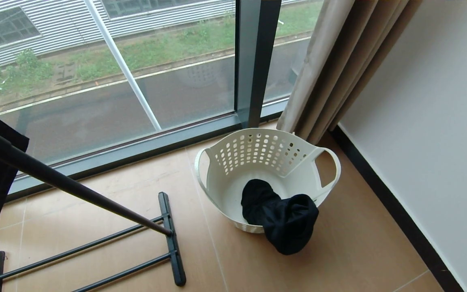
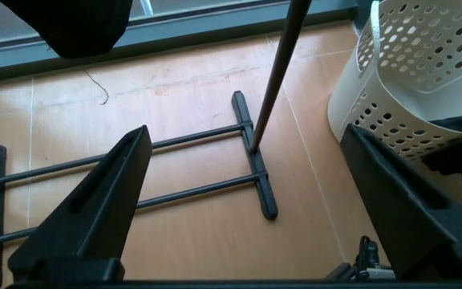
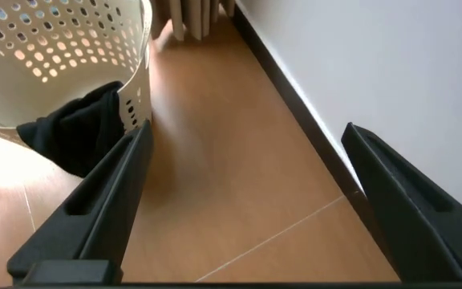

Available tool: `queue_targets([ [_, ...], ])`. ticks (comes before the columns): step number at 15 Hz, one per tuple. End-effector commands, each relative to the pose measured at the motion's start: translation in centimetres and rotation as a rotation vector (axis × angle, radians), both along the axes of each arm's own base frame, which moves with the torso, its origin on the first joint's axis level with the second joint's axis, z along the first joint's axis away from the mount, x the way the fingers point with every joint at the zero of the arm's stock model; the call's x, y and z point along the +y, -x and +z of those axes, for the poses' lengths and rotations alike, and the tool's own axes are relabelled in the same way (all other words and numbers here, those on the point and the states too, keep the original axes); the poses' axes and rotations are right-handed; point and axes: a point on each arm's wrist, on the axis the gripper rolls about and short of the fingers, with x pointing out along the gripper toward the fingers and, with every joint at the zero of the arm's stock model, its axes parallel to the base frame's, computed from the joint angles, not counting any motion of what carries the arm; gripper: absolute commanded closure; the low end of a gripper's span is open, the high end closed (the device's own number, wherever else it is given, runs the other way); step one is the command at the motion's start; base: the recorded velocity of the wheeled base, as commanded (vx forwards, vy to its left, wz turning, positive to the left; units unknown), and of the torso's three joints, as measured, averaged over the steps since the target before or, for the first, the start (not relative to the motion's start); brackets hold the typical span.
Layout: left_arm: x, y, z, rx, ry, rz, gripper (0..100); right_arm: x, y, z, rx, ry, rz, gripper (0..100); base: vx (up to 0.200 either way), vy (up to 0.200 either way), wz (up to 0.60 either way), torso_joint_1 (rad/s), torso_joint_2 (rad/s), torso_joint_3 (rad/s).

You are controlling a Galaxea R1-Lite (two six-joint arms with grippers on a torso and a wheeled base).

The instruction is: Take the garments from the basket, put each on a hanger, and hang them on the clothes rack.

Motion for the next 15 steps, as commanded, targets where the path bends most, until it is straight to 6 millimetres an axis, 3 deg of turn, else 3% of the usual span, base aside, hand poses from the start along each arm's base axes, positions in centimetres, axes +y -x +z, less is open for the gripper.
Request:
queue_targets([
  [1,0.0,0.0,0.0,0.002,0.0,0.001,0,0.1,0.0,0.0,0.005,0.017,0.066,0,0.0,0.0,0.0,0.002,0.0,-0.198],
  [3,0.0,0.0,0.0,0.002,-0.001,0.0,0,0.1,-0.3,0.1,0.041,0.016,0.08,0,0.0,0.0,0.0,0.007,0.01,-0.198],
  [5,0.0,0.0,0.0,0.0,-0.001,0.001,0,0.1,-2.0,0.4,0.257,0.026,0.169,0,0.0,0.0,0.0,0.002,0.0,-0.205],
  [7,0.0,0.0,0.0,0.002,-0.007,0.001,0,0.3,-3.5,1.4,0.396,0.153,0.252,0,0.0,0.0,0.0,0.002,0.0,-0.105],
  [9,0.0,0.0,0.0,0.002,-0.006,0.001,0,0.9,-7.8,5.5,0.528,0.257,0.204,0,0.0,0.0,0.0,0.0,0.0,0.0],
  [11,0.0,0.0,0.0,0.002,-0.006,0.003,0,1.4,-10.7,9.1,0.603,0.403,0.25,0,0.0,0.0,0.0,0.0,0.0,0.0],
  [13,0.0,0.0,0.0,0.002,-0.006,0.0,0,1.9,-11.8,11.4,0.634,0.462,0.303,0,0.0,0.0,0.0,0.0,0.0,0.0],
  [14,0.0,0.0,0.0,0.002,-0.006,0.001,0,3.5,-12.1,14.7,0.662,0.553,0.466,0,0.0,0.0,0.0,0.0,0.0,0.0],
  [15,0.0,0.0,0.0,0.002,-0.006,0.001,0,4.3,-12.2,16.3,0.68,0.59,0.538,0,0.0,0.0,0.0,0.0,0.0,0.0],
])
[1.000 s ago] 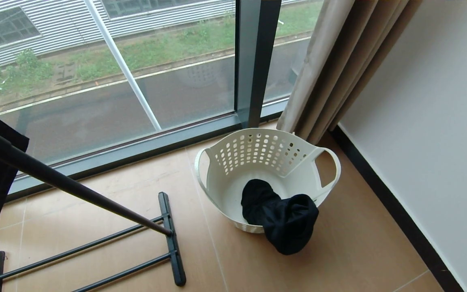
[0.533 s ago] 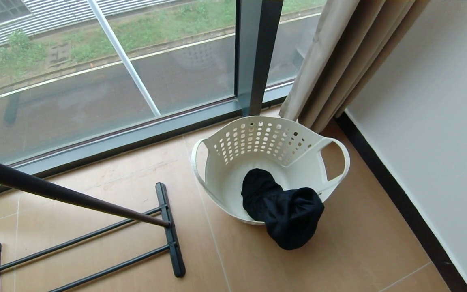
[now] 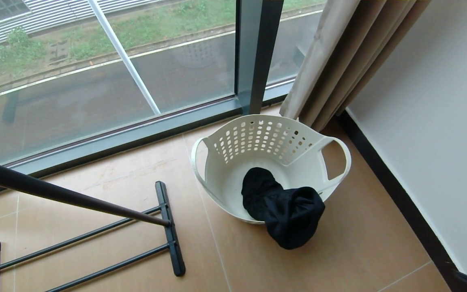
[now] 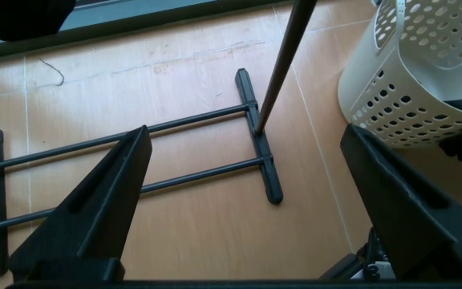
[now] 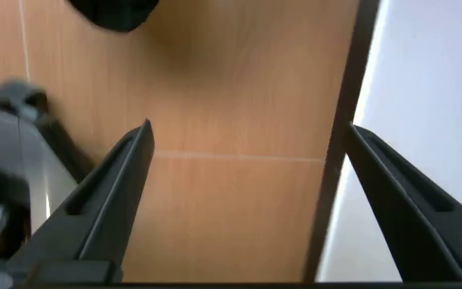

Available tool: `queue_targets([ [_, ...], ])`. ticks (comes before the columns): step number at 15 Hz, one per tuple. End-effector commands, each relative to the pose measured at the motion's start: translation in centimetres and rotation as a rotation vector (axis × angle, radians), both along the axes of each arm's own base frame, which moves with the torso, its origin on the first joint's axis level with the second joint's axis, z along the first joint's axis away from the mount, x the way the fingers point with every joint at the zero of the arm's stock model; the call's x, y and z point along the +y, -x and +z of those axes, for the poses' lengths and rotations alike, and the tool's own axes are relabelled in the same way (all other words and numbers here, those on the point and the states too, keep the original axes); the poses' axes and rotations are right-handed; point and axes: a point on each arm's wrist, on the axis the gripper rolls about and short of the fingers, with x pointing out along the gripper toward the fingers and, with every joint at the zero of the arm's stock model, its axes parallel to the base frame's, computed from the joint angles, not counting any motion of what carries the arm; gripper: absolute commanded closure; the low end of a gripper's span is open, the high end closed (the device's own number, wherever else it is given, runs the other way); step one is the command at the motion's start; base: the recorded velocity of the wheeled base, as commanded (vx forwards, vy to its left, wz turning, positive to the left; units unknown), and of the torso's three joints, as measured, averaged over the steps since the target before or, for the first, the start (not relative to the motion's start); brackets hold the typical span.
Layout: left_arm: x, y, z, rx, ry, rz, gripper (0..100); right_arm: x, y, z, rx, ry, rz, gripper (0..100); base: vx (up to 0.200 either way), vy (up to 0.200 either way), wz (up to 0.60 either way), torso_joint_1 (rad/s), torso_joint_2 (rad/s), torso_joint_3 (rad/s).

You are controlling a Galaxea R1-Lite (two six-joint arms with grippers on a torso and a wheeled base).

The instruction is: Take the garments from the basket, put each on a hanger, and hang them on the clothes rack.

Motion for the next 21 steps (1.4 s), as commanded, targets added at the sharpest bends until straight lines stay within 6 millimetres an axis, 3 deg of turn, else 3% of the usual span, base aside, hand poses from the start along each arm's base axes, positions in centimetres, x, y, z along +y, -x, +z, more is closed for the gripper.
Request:
queue_targets([
  [1,0.0,0.0,0.0,0.001,0.001,0.001,0,3.4,-3.0,4.8,0.151,0.123,0.281,0,0.0,0.0,0.0,0.0,0.0,0.0],
  [3,0.0,0.0,0.0,0.001,0.001,0.001,0,5.8,-4.5,5.6,0.193,0.155,0.398,0,0.0,0.0,0.0,0.0,0.0,0.0],
  [4,0.0,0.0,0.0,0.001,0.001,0.001,0,5.8,-4.5,5.6,0.193,0.155,0.398,0,0.0,0.0,0.0,0.0,0.0,0.0],
  [5,0.0,0.0,0.0,0.001,0.0,0.003,0,7.7,-7.1,6.1,0.214,0.201,0.442,0,0.0,0.0,0.0,0.0,0.0,0.0],
  [11,0.0,0.0,0.0,0.001,0.0,0.003,0,12.5,-15.1,6.7,0.189,0.388,0.589,0,0.0,0.0,0.0,0.0,0.0,0.0],
  [16,0.0,0.0,0.0,0.001,0.0,0.003,0,14.9,-21.3,3.3,0.25,0.582,0.742,0,0.0,0.0,0.0,0.0,0.0,0.0],
  [21,0.0,0.0,0.0,0.001,0.001,0.001,0,16.9,-24.7,-0.6,0.334,0.608,0.762,0,0.0,0.0,0.0,0.0,0.0,0.0],
])
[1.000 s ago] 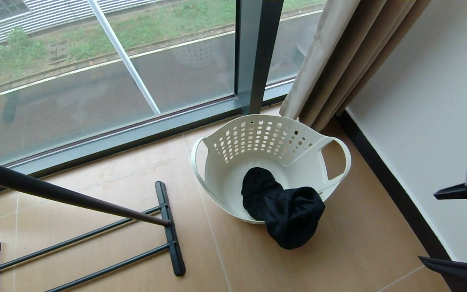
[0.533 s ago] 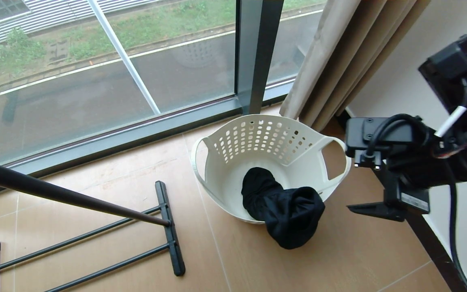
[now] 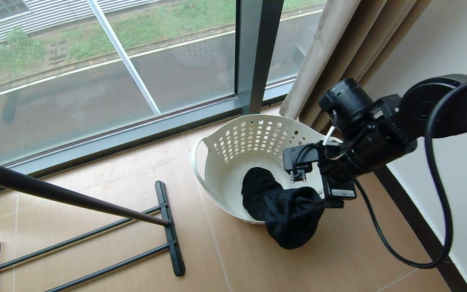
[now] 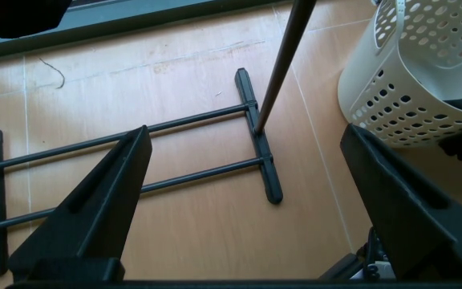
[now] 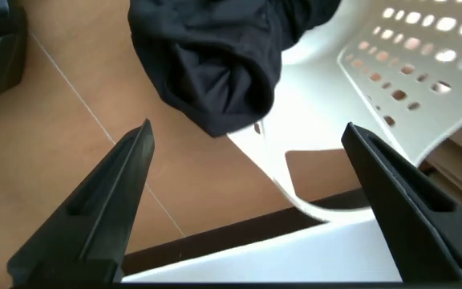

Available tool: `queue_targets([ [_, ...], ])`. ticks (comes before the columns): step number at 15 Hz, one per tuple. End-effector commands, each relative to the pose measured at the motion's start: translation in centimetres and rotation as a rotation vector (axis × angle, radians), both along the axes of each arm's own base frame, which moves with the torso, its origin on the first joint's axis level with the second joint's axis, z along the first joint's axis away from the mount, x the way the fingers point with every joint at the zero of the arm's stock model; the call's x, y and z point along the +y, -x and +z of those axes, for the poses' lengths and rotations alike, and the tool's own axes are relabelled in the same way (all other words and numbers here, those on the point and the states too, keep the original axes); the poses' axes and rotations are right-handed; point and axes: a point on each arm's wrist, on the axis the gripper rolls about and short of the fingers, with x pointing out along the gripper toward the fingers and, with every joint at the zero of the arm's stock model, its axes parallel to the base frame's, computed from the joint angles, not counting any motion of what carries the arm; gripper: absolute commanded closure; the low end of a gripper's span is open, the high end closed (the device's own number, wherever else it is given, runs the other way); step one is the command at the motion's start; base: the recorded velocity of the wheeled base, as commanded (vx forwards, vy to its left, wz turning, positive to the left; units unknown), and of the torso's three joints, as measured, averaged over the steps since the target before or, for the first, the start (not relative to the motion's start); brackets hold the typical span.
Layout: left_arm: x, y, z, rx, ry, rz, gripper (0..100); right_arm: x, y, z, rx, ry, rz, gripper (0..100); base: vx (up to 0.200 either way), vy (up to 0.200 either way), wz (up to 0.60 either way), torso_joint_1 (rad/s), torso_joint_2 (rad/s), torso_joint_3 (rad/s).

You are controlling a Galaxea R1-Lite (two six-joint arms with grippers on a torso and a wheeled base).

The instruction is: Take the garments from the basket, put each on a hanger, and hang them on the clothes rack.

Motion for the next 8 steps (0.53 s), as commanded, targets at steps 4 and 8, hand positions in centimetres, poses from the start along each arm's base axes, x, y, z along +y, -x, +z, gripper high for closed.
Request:
queue_targets([
  [4,0.0,0.0,0.0,0.001,0.001,-0.001,0,1.2,-4.4,-3.9,0.036,0.091,-0.01,0,0.0,0.0,0.0,0.0,0.0,0.0],
  [8,0.0,0.0,0.0,0.001,0.0,0.002,0,1.6,-6.3,-5.7,0.049,0.117,-0.022,0,0.0,0.0,0.0,0.0,0.0,0.0],
])
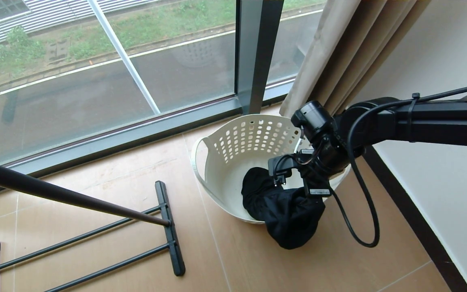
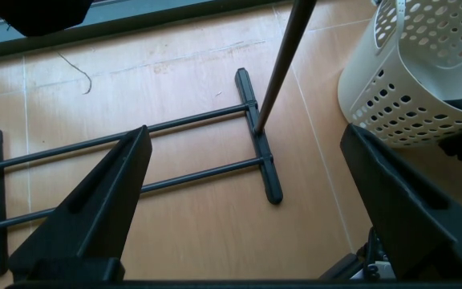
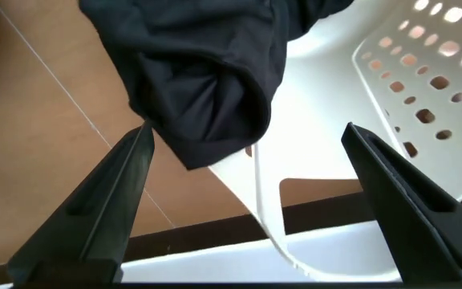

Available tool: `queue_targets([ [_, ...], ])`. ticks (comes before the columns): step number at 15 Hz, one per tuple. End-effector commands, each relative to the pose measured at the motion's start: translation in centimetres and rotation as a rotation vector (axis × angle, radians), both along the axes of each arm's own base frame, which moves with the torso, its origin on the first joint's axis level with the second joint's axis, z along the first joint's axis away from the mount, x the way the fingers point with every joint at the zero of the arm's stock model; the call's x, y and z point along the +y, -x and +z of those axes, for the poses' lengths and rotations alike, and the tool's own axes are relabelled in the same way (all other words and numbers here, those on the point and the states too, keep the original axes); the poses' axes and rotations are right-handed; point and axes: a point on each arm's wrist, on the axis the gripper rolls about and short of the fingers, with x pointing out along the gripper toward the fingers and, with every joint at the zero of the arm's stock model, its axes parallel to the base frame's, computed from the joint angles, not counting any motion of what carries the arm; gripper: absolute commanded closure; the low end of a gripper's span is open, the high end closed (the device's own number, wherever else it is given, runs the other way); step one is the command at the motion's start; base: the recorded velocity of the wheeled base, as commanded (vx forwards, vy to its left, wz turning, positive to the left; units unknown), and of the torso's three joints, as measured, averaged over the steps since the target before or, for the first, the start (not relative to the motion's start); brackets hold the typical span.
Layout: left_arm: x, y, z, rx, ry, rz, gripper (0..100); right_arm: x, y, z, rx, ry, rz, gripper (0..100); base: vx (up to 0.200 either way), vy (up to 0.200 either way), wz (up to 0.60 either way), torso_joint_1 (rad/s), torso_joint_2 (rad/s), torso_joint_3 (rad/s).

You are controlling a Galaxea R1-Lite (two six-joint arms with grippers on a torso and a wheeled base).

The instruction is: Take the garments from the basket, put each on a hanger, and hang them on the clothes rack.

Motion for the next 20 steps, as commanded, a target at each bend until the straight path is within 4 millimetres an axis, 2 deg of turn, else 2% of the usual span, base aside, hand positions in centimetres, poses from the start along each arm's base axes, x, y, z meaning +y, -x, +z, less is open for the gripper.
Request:
queue_targets([
  [1,0.0,0.0,0.0,0.002,0.0,0.0,0,0.5,-1.1,-1.9,0.032,0.021,0.001,0,0.0,0.0,0.0,0.0,0.0,0.0],
  [5,0.0,0.0,0.0,0.002,0.0,0.001,0,0.7,-2.7,-3.7,0.044,0.038,-0.013,0,0.0,0.0,0.0,0.0,0.0,0.0],
  [9,0.0,0.0,0.0,0.002,0.0,0.0,0,-0.5,-5.7,-5.7,0.043,0.047,-0.071,0,0.0,0.0,0.0,0.0,0.0,0.0],
  [13,0.0,0.0,0.0,0.002,0.0,0.001,0,-1.1,-6.2,-6.3,0.056,0.06,-0.069,0,0.0,0.0,0.0,0.0,0.0,0.0],
  [20,0.0,0.0,0.0,0.002,0.0,0.0,0,-0.8,-6.6,-8.1,0.078,0.073,-0.073,0,0.0,0.0,0.0,0.0,0.0,0.0],
])
